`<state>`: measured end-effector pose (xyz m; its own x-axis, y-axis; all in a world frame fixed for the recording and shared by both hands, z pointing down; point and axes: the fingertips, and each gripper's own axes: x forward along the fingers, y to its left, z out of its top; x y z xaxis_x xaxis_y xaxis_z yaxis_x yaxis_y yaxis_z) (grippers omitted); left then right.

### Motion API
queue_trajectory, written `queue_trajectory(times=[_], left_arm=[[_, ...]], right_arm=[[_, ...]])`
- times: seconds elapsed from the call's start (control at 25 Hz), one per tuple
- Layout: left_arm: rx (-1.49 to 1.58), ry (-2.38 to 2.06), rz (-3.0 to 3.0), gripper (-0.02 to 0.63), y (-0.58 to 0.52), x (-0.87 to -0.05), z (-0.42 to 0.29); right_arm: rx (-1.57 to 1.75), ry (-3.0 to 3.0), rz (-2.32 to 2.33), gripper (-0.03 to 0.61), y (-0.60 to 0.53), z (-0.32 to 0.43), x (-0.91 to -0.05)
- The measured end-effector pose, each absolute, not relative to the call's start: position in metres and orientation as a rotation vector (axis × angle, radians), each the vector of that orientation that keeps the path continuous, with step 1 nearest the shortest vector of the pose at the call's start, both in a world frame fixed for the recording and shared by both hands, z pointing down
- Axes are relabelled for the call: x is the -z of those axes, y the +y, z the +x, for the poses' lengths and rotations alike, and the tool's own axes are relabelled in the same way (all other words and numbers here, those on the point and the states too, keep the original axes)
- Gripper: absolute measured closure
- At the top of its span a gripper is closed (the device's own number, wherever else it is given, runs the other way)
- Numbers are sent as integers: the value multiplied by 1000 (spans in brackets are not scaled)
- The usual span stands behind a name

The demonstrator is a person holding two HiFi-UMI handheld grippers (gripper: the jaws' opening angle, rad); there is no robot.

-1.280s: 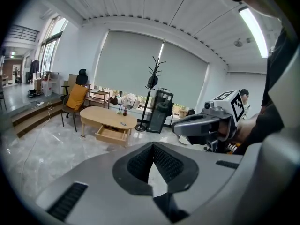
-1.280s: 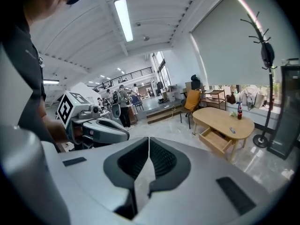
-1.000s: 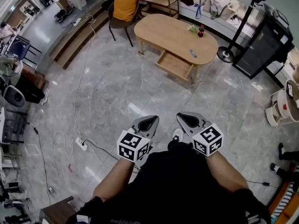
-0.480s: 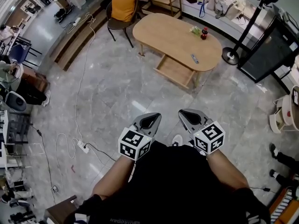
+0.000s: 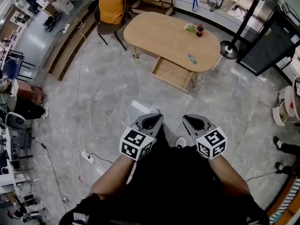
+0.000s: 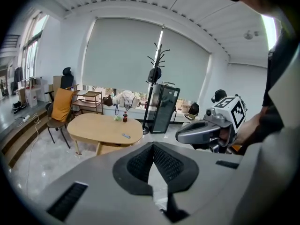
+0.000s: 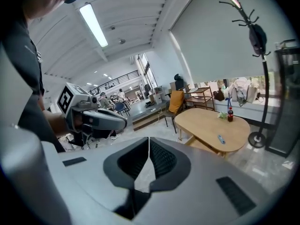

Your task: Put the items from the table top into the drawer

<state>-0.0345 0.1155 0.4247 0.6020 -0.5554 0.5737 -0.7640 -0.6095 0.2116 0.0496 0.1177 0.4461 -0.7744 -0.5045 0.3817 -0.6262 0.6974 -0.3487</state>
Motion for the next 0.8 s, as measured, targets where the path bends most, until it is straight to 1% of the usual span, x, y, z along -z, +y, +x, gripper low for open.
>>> queue_trajectory(times=[0.32, 0.48, 0.8], left_arm=[[-632, -878, 2503, 612, 5, -417, -47], [-638, -782, 2562, 612, -53, -410, -66], [-655, -675, 2587, 612, -134, -428, -117]], right_arm=[[-635, -2559, 1074, 574, 23, 32, -434], [-630, -2510, 1199, 574, -27, 16, -422], [-707, -2380, 1354, 574, -88, -14, -438]])
